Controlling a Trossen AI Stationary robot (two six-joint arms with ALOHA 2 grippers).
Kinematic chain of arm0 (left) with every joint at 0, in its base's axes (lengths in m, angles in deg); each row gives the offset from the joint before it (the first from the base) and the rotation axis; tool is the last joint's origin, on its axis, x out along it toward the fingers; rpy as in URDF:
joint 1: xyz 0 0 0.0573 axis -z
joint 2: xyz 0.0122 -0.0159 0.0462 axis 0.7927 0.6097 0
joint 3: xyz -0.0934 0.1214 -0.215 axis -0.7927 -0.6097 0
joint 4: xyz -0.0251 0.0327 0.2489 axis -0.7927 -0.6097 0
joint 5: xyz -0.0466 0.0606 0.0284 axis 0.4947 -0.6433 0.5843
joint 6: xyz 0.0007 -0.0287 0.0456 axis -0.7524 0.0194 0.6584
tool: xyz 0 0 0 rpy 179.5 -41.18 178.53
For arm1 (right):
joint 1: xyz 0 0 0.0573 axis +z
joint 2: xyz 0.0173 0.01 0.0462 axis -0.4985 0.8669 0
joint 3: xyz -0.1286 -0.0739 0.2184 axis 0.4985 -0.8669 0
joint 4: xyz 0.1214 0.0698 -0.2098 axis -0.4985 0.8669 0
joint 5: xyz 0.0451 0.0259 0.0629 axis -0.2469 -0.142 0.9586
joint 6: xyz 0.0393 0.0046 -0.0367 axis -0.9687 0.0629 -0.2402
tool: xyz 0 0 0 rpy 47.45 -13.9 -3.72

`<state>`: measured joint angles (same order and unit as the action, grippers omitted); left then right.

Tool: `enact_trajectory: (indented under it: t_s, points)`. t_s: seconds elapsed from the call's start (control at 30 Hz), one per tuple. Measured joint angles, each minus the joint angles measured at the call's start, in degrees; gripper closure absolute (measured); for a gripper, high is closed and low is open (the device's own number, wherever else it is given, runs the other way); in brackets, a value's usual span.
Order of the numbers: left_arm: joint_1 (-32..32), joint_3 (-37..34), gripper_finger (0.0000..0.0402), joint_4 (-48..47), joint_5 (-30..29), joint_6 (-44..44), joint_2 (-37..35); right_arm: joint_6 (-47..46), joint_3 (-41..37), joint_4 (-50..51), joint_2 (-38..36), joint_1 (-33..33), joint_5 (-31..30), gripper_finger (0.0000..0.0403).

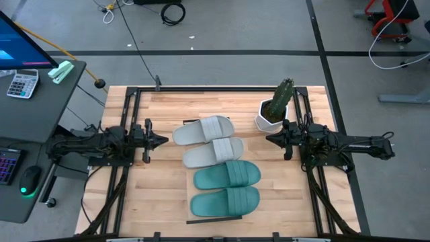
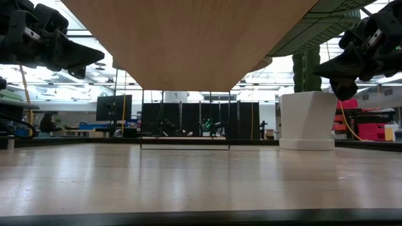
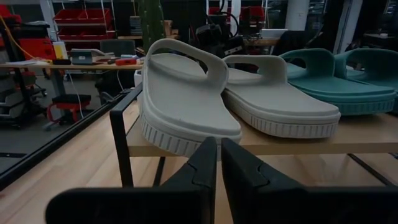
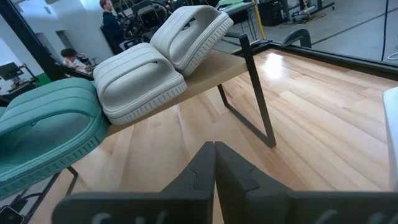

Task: Pick and place slides into the shelf
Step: Return to Home Position

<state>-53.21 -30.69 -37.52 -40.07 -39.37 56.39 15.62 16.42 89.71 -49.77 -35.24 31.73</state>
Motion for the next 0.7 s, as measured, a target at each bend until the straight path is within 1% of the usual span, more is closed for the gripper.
enact_trajectory:
  t_s: [0.27,0.7]
  points:
    - [0.00,-0.02,0.0383,0.10,-0.02,-0.02,0.00,-0.01,0.00,0.00,0.00,-0.01,0.00,0.0386]
    - [0.00,-0.02,0.0366,0.26,-0.02,0.00,0.00,0.00,0.00,0.00,-0.01,0.00,0.00,0.0386]
